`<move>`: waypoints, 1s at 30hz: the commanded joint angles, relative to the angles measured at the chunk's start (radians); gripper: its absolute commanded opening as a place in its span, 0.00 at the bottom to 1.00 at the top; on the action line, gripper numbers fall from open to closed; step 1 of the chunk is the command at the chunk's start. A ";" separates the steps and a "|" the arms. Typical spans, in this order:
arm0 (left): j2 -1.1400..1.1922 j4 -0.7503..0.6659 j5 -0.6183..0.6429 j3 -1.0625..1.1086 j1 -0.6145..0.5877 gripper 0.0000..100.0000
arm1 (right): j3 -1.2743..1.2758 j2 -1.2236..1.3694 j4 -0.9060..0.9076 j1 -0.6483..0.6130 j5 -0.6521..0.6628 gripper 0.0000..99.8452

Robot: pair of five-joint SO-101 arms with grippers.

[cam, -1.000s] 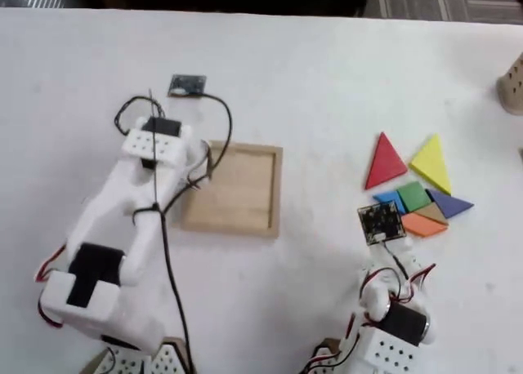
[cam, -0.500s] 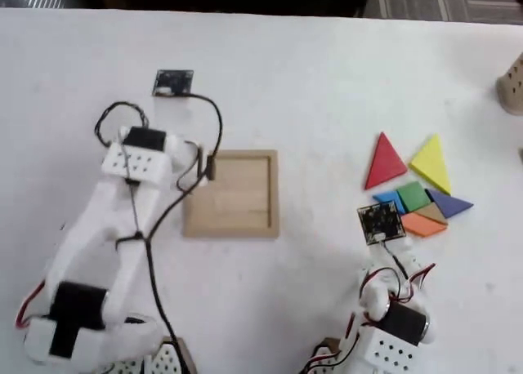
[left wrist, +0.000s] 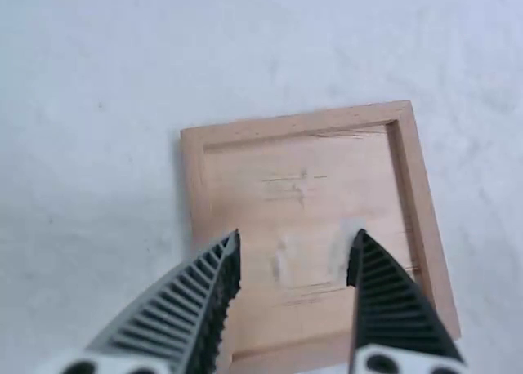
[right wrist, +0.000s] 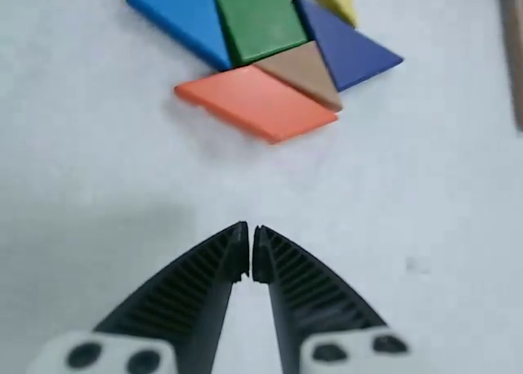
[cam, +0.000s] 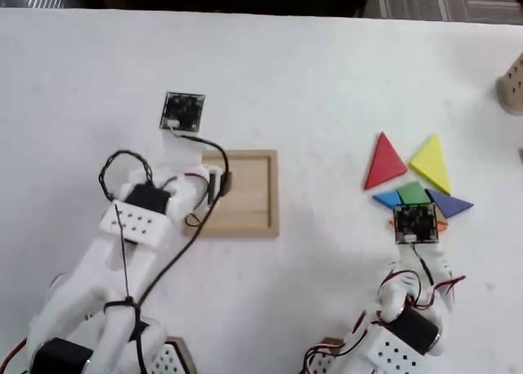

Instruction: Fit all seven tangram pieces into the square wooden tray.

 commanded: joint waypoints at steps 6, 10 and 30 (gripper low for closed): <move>-0.038 -0.021 -0.006 -0.006 0.005 0.21 | -0.321 0.096 0.038 0.045 0.011 0.02; -0.038 -0.023 -0.006 -0.006 -0.005 0.21 | -0.486 0.341 0.038 0.082 0.015 0.02; -0.036 -0.057 -0.006 -0.005 -0.033 0.22 | -1.185 1.580 0.033 0.059 0.497 0.18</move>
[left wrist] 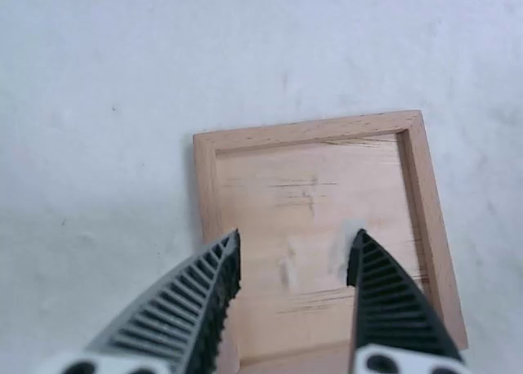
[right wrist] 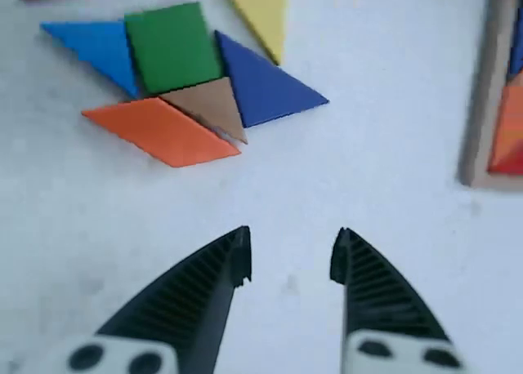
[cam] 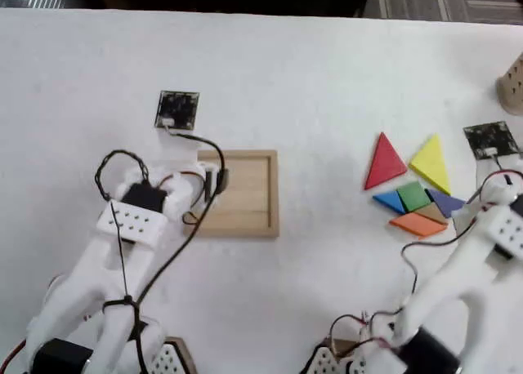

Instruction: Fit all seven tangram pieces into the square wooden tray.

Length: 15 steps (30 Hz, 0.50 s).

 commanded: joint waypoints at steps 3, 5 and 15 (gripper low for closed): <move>-0.021 -0.044 -0.005 -0.005 -0.008 0.22 | -0.138 0.252 -0.039 -0.071 0.270 0.18; 0.008 -0.046 -0.005 -0.014 -0.008 0.22 | -0.169 0.338 -0.114 -0.087 0.279 0.18; 0.148 -0.058 -0.005 -0.114 -0.070 0.22 | -0.371 0.659 -0.278 -0.096 0.301 0.18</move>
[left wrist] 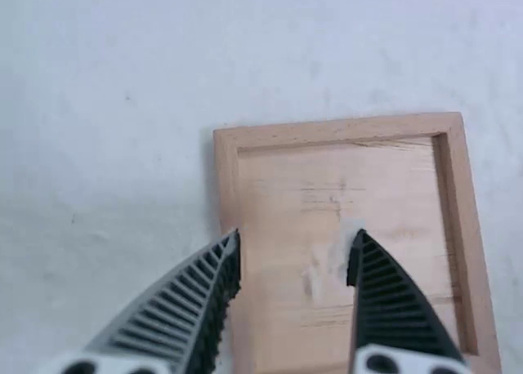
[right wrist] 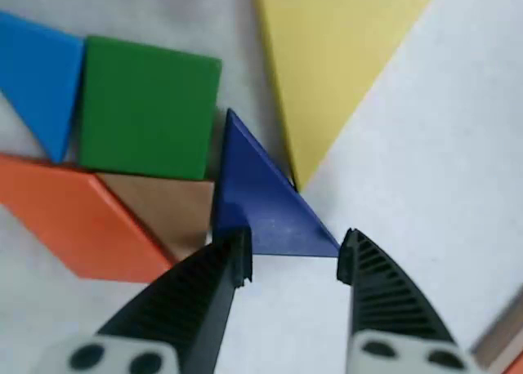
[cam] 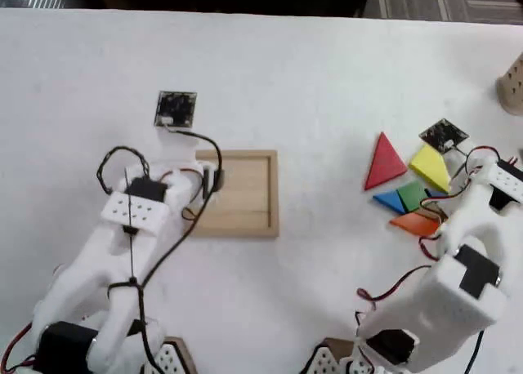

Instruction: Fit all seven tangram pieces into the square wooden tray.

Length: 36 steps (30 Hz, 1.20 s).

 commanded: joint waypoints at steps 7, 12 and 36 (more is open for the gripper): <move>0.099 -0.020 -0.072 -0.130 -0.031 0.21 | -0.098 0.070 0.170 -0.018 0.233 0.24; 0.131 -0.020 -0.112 -0.143 -0.031 0.21 | -0.091 0.079 0.197 -0.012 0.278 0.27; 0.137 -0.020 -0.117 -0.146 -0.033 0.21 | -0.124 0.196 -0.001 -0.042 0.081 0.27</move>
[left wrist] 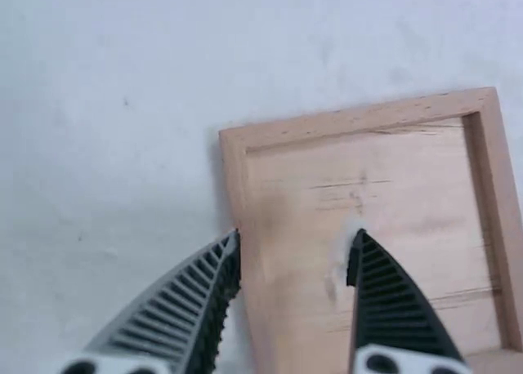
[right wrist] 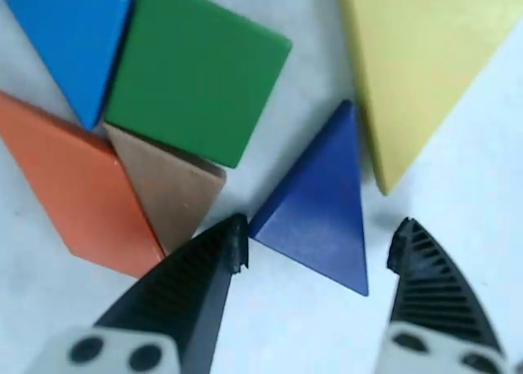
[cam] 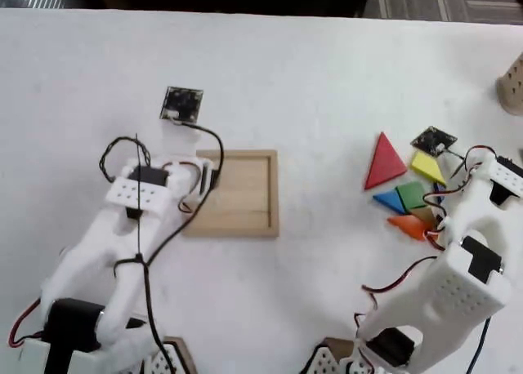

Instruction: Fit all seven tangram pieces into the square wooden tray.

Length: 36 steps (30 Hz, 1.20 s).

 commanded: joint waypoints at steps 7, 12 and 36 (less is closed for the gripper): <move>-0.002 -0.020 -0.012 -0.068 -0.007 0.21 | -0.071 0.019 0.033 -0.047 -0.015 0.27; -0.002 -0.020 -0.012 -0.068 -0.007 0.21 | -0.144 0.007 0.154 -0.071 -0.020 0.27; -0.002 -0.020 -0.012 -0.068 -0.007 0.21 | -0.267 0.016 0.325 -0.065 -0.014 0.23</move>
